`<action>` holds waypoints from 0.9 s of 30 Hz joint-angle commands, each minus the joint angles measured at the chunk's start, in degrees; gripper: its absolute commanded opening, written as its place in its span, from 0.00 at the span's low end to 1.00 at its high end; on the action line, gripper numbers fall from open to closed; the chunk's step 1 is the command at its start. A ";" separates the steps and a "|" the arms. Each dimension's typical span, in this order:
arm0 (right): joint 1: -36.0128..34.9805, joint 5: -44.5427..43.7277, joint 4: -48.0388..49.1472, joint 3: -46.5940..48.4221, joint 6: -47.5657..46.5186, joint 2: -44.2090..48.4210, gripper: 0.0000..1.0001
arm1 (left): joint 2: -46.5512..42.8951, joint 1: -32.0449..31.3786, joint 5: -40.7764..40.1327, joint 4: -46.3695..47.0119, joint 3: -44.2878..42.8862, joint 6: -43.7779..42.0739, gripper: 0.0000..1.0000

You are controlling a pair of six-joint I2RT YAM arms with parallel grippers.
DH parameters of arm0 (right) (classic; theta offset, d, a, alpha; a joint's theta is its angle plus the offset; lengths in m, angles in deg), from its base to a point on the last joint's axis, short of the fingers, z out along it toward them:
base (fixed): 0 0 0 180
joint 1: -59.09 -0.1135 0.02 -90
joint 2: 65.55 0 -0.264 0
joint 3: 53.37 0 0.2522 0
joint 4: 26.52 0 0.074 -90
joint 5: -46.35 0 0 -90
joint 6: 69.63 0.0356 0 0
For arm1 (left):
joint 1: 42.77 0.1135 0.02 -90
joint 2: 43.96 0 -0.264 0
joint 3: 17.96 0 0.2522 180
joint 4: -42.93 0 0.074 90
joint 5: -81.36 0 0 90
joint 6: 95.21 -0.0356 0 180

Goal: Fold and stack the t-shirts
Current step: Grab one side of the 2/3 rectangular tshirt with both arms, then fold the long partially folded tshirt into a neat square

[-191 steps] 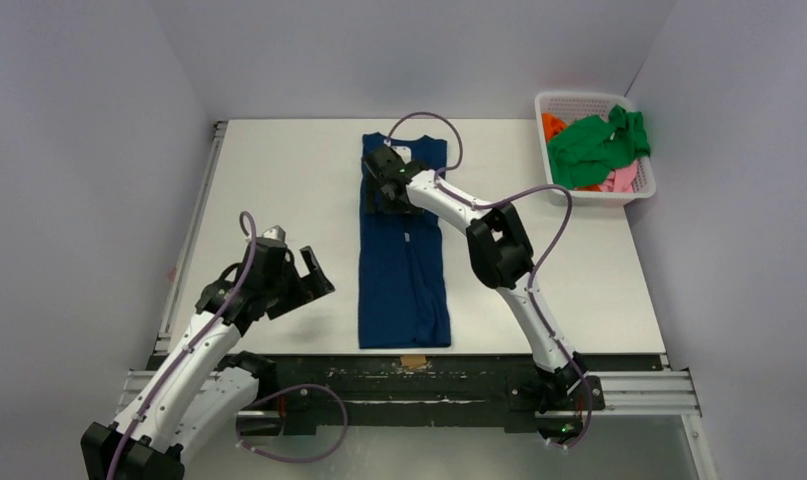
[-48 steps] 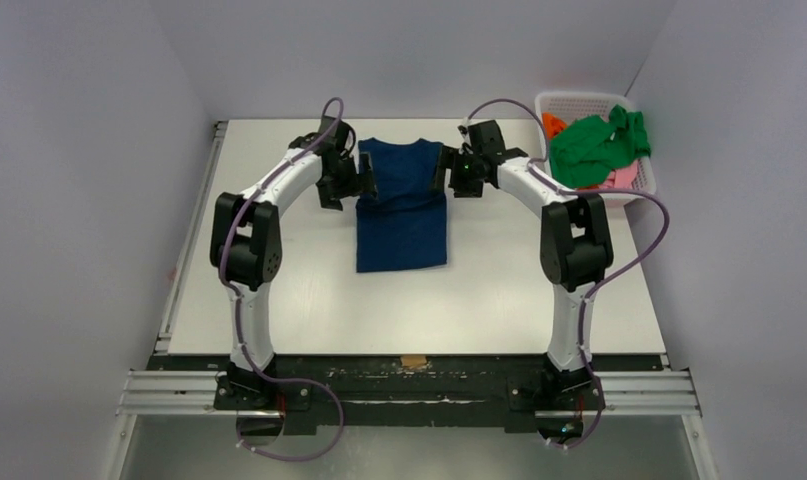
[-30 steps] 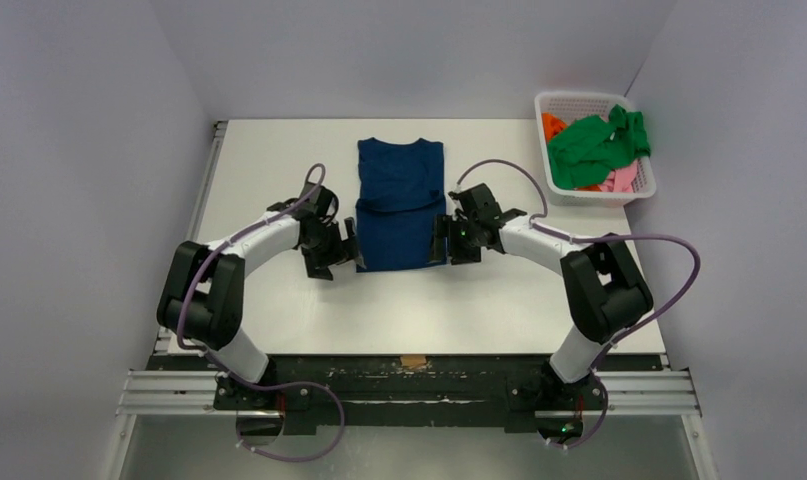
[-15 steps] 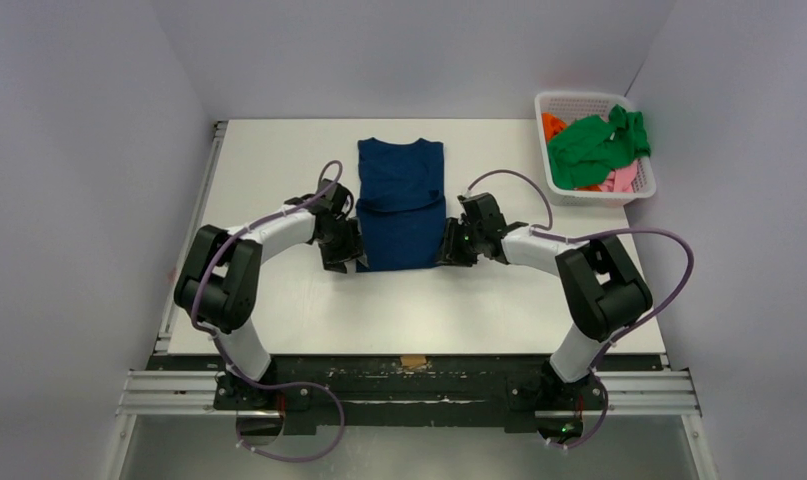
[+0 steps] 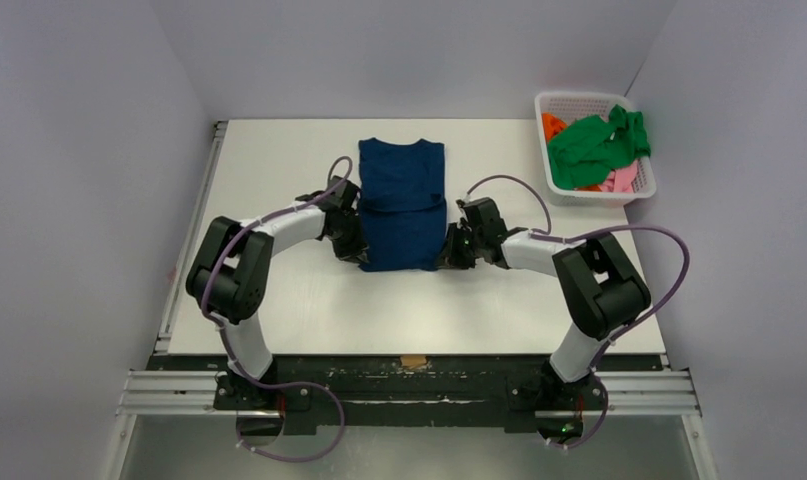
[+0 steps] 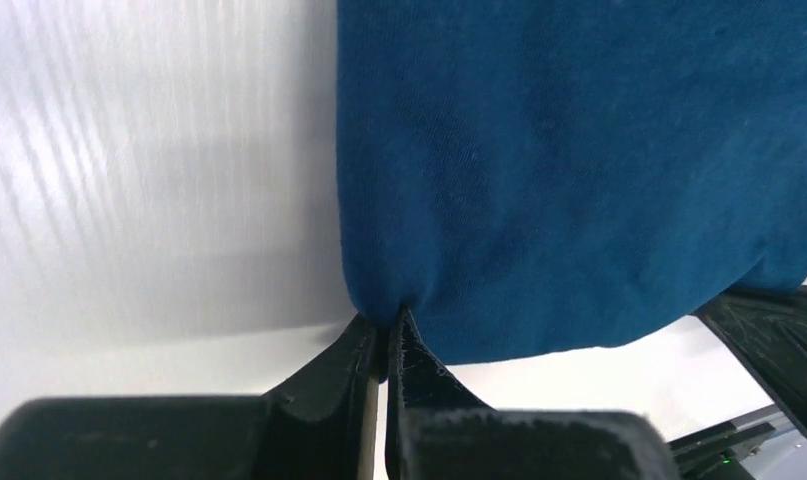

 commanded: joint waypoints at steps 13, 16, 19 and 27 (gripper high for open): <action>-5.71 14.72 -20.80 -7.42 -0.88 38.45 0.00 | -47.67 -3.80 8.11 -13.62 18.10 0.21 0.00; -5.77 13.76 -20.41 -4.84 -0.32 40.47 0.00 | -50.06 -3.72 6.69 -14.97 14.68 0.03 0.00; -5.26 8.36 -19.80 -1.62 0.87 38.36 0.00 | -47.19 -2.33 4.18 -14.18 11.10 0.09 0.00; 4.24 8.21 -10.79 6.29 2.28 25.08 0.00 | -31.42 4.54 -0.98 -12.30 -2.02 0.80 0.00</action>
